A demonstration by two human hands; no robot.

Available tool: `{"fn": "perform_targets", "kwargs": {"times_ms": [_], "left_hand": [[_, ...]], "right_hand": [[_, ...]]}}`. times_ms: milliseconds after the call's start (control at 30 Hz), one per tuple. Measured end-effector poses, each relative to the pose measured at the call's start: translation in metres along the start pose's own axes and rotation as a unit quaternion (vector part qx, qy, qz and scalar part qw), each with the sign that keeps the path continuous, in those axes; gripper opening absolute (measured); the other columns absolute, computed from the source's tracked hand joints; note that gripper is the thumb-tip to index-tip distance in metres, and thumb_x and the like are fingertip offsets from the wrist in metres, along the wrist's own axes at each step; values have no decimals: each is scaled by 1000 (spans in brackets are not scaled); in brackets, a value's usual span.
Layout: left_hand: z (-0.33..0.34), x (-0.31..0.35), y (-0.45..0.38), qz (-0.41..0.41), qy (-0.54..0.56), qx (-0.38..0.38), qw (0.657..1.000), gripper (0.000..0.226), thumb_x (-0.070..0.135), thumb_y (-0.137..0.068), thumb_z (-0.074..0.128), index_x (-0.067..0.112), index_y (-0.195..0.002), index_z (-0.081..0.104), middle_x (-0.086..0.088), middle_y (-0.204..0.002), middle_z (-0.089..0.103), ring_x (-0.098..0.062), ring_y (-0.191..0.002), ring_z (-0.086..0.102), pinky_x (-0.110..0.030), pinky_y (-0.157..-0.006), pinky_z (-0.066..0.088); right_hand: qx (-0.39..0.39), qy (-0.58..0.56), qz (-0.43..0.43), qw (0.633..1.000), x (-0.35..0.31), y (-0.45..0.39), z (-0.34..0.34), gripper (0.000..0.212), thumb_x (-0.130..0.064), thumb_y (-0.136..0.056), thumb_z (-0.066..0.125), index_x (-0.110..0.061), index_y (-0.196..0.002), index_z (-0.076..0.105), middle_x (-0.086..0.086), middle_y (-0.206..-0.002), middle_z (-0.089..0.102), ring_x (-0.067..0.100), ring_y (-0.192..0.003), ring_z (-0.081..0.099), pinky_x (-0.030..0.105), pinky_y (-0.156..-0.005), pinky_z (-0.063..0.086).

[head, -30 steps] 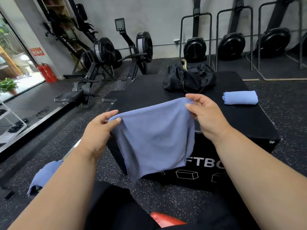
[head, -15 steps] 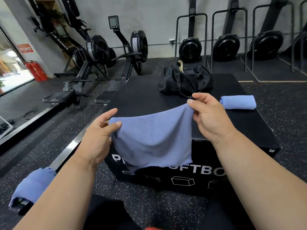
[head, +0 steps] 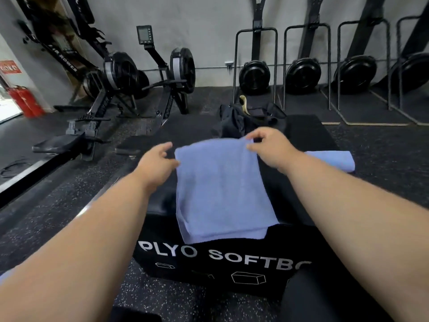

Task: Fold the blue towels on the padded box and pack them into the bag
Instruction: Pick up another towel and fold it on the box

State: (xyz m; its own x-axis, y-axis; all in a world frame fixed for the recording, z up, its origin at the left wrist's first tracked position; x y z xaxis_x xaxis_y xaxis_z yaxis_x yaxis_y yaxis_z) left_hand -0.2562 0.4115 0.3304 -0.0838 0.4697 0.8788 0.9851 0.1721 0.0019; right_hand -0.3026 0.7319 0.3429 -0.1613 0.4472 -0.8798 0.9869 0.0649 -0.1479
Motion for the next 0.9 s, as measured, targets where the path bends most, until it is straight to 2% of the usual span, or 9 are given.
{"fn": "perform_targets", "kwargs": {"times_ms": [67, 133, 233, 333, 467, 567, 733, 800, 900], "left_hand": [[12, -26, 19, 53, -96, -23, 994, 59, 13, -89, 78, 29, -143, 63, 8, -139, 64, -12, -134, 59, -27, -105, 46], [30, -58, 46, 101, -172, -67, 978, 55, 14, -83, 80, 37, -131, 69, 16, -134, 64, -3, -128, 59, -26, -112, 43], [56, -109, 75, 142, -284, -134, 939, 64, 21, -78, 84, 42, -136, 67, 11, -148, 52, -7, -137, 49, -22, -119, 32], [64, -137, 82, 181, -358, -149, 904, 69, 18, -73, 86, 42, -135, 66, 10, -158, 46, -15, -143, 45, -25, -119, 31], [63, -135, 76, 247, -421, -117, 865, 56, 9, -62, 89, 32, -109, 69, 1, -149, 58, -31, -124, 62, -39, -102, 54], [63, -131, 71, 290, -443, -93, 843, 54, 1, -57, 89, 28, -100, 71, -3, -138, 67, -34, -107, 69, -42, -87, 61], [62, -122, 66, 302, -435, -63, 846, 30, 6, -70, 93, 27, -87, 80, -2, -124, 75, -35, -95, 73, -44, -76, 64], [58, -121, 63, 274, -409, -68, 868, 19, 13, -82, 87, 30, -87, 80, 5, -130, 73, -31, -104, 72, -41, -87, 60], [50, -127, 56, 199, -330, -75, 919, 11, 24, -96, 73, 32, -88, 70, 22, -132, 69, -10, -115, 67, -32, -98, 51]], "right_hand": [[-46, 86, 6, 995, 37, 25, 16, 25, -14, -88, 79, -27, -108, 74, -11, -100, 68, 4, -89, 63, 21, -82, 49], [-99, 142, 5, 985, 73, 61, 33, 32, -19, -85, 83, -32, -113, 74, -10, -116, 66, 2, -104, 63, 26, -101, 49], [-175, 209, -6, 962, 121, 116, 49, 52, -37, -79, 89, -41, -127, 71, -22, -137, 53, -7, -123, 48, 26, -119, 34], [-217, 300, -41, 928, 139, 131, 51, 69, -52, -78, 84, -53, -142, 59, -16, -161, 37, 7, -151, 28, 33, -127, 21], [-198, 295, -63, 933, 137, 124, 42, 56, -31, -90, 79, -48, -140, 61, -13, -163, 42, 10, -151, 33, 18, -122, 18], [-179, 283, -69, 940, 140, 126, 38, 46, -31, -95, 74, -47, -137, 64, -14, -160, 46, 5, -151, 33, 15, -120, 18], [-206, 275, -59, 937, 145, 126, 33, 57, -25, -92, 75, -48, -142, 60, -19, -161, 42, 3, -154, 28, 20, -123, 20], [-216, 288, -65, 931, 147, 124, 31, 64, -22, -89, 76, -49, -144, 58, -20, -162, 39, 4, -154, 26, 23, -125, 20], [-212, 287, -65, 932, 150, 124, 30, 60, -19, -90, 73, -50, -140, 62, -22, -160, 42, 2, -151, 30, 16, -121, 19]]}}
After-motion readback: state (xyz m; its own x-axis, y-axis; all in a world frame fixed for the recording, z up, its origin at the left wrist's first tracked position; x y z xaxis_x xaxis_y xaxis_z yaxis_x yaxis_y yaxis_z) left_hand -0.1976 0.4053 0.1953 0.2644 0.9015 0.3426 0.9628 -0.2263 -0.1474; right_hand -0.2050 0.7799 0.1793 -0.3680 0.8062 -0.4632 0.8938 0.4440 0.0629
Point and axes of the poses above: each hand's wrist, its own y-axis away from the middle knuckle, its own z-axis out of the palm, x = y × z, the point moved 6 cm from there along -y, towards the middle knuckle
